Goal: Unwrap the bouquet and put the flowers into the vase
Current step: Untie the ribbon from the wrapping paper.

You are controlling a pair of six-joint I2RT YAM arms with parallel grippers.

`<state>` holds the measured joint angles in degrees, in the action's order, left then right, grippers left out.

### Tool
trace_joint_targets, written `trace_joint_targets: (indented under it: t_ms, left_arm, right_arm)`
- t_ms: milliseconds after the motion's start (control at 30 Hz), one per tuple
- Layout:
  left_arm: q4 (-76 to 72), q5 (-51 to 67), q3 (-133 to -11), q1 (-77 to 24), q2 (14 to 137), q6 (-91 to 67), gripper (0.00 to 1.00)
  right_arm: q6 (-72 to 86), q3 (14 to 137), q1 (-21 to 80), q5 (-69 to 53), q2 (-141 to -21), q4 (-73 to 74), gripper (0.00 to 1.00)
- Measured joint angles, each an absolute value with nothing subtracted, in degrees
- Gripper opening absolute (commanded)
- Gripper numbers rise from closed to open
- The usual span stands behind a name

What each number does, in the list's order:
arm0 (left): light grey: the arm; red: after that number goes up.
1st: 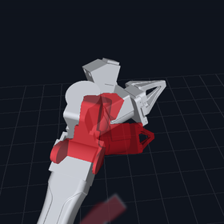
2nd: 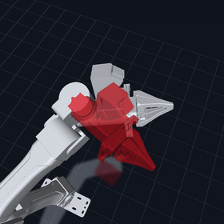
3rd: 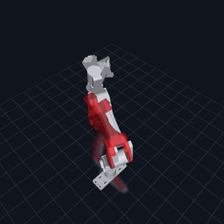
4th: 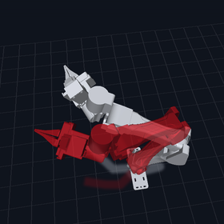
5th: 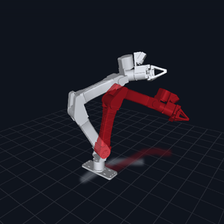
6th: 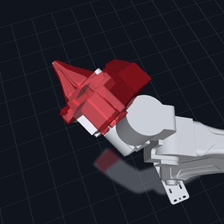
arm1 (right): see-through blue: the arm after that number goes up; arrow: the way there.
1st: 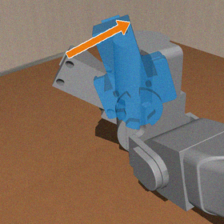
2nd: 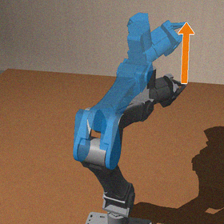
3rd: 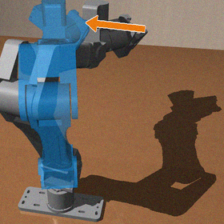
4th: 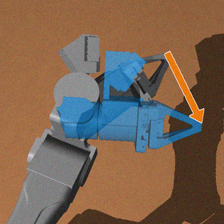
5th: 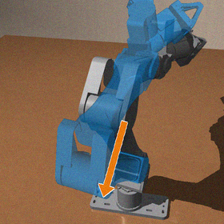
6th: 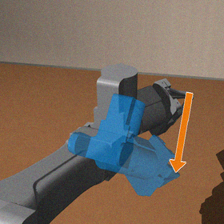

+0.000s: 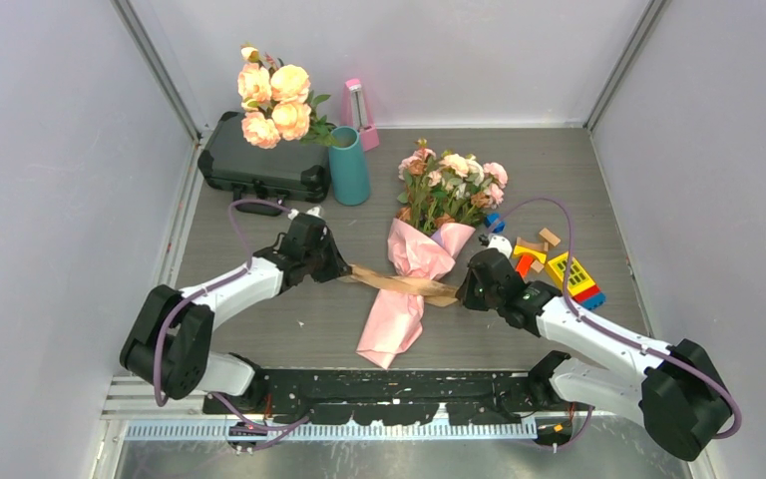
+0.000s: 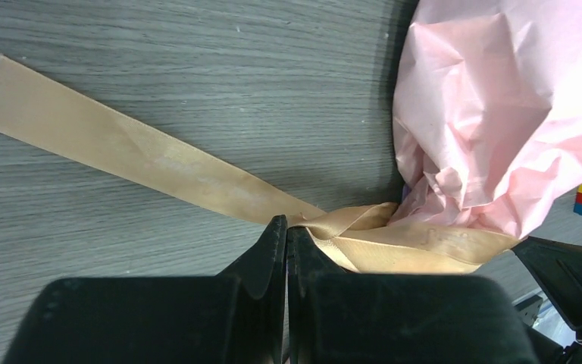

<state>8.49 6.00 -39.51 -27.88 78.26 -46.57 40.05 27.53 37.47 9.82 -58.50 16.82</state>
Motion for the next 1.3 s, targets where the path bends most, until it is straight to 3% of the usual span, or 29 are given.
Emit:
trace_joint_targets:
  t_ms: [100,167,333,433,533,867,1300]
  left_arm:
    - [8.5,7.0,-39.9,-27.2,79.7,-45.8,0.05]
    - [8.5,7.6,-40.3,-27.0,80.8,-45.4,0.14]
    - [8.4,9.5,-40.7,-26.9,81.8,-44.9,0.43]
    - [8.4,10.5,-40.8,-26.9,81.6,-45.0,0.55]
    - [8.6,11.0,-40.8,-26.9,80.4,-45.1,0.61]
    - [4.5,13.2,-35.1,-27.6,70.9,-50.8,0.64]
    - [-7.6,13.0,-30.0,-34.5,77.5,-61.2,0.62]
  right_arm:
    - [40.7,27.0,37.3,9.8,-58.5,16.9,0.0]
    - [40.9,26.8,37.3,9.8,-58.5,17.0,0.03]
    - [40.9,26.7,37.3,9.1,-58.4,17.3,0.24]
    - [40.7,26.7,37.3,8.4,-57.4,17.4,0.38]
    - [40.2,26.7,37.3,7.9,-55.7,17.8,0.46]
    - [34.7,28.5,37.1,3.6,-53.4,19.4,0.61]
    - [27.0,34.3,37.1,-0.8,-62.6,16.3,0.66]
